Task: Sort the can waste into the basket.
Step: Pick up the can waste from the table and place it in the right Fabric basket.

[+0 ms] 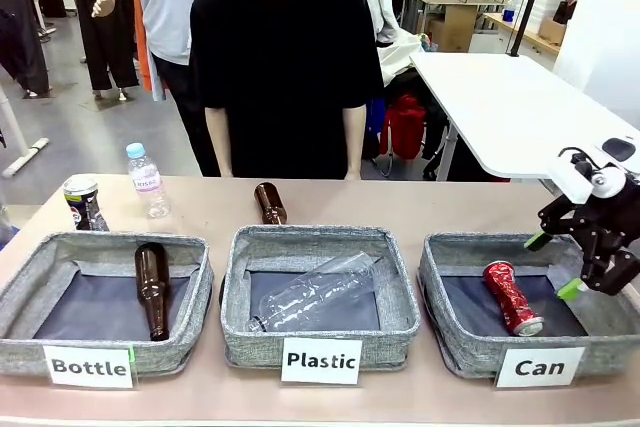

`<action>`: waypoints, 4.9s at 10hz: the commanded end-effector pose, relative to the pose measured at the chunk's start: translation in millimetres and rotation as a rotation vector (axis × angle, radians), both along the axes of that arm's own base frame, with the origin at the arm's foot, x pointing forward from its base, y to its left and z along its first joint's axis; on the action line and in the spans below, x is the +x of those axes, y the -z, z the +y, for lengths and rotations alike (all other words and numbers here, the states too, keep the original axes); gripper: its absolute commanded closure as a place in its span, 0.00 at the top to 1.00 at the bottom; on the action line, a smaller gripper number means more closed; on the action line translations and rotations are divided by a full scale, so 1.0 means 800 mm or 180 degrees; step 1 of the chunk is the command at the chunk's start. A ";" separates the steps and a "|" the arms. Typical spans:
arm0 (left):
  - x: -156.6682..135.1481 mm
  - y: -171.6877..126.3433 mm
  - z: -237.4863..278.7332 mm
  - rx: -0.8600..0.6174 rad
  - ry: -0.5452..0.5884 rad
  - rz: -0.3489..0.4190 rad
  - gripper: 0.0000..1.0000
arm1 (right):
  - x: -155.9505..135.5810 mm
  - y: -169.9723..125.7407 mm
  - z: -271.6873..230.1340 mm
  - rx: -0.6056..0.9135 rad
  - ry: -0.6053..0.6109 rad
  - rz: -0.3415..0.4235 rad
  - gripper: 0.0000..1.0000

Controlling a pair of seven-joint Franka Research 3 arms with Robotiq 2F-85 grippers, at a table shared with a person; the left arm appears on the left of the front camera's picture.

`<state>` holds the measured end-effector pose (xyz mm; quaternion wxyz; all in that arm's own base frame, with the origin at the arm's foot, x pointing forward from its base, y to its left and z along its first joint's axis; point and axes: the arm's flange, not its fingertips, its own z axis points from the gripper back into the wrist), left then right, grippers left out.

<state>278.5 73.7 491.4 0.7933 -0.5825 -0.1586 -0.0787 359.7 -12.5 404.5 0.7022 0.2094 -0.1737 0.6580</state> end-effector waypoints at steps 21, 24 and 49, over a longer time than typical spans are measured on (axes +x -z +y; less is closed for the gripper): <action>0.022 -0.018 0.009 0.0403 -0.0075 0.0113 1.00 | 0.069 -0.005 -0.014 0.2966 0.1834 0.2248 1.00; 0.104 0.003 0.058 0.1631 0.0216 -0.0928 1.00 | 0.069 -0.005 -0.014 0.2966 0.1834 0.2248 1.00; 0.141 0.060 0.100 0.1411 0.0623 -0.1093 1.00 | 0.069 -0.005 -0.014 0.2966 0.1834 0.2248 1.00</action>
